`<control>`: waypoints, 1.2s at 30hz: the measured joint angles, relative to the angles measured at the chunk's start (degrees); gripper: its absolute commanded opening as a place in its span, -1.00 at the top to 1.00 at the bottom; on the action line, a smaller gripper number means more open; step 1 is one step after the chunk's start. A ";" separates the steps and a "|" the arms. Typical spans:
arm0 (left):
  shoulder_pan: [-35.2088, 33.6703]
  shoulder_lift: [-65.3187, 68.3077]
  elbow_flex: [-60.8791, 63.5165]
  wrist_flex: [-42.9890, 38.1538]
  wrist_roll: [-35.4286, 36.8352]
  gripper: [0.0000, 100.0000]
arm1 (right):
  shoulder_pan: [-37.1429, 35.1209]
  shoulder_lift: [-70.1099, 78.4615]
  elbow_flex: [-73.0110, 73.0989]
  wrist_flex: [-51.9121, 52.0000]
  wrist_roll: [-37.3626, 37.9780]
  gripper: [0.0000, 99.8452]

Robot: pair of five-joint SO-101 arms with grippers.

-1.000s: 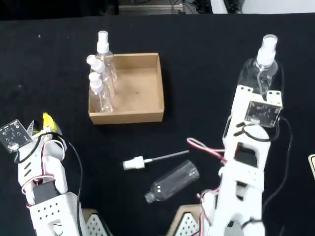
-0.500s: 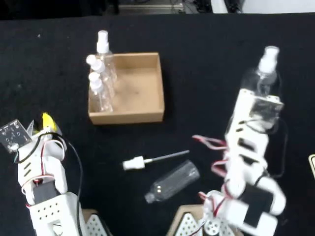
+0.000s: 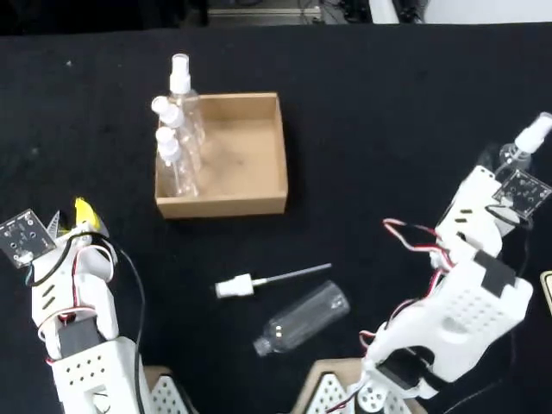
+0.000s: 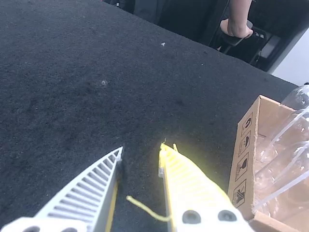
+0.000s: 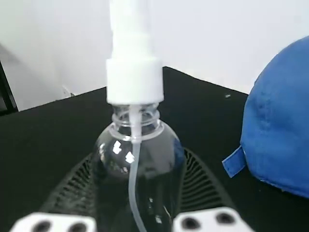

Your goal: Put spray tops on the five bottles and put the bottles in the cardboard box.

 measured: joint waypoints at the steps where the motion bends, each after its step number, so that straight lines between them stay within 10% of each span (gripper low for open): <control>1: 0.00 0.00 0.00 0.00 0.00 0.80 | 0.00 0.79 -0.53 0.00 0.00 0.98; 15: 0.00 0.00 0.00 0.00 0.00 0.80 | -0.09 16.09 -1.49 -23.21 0.00 0.97; 36: 0.00 0.00 0.09 0.00 0.00 0.80 | -0.18 16.79 -2.29 -24.18 5.71 0.83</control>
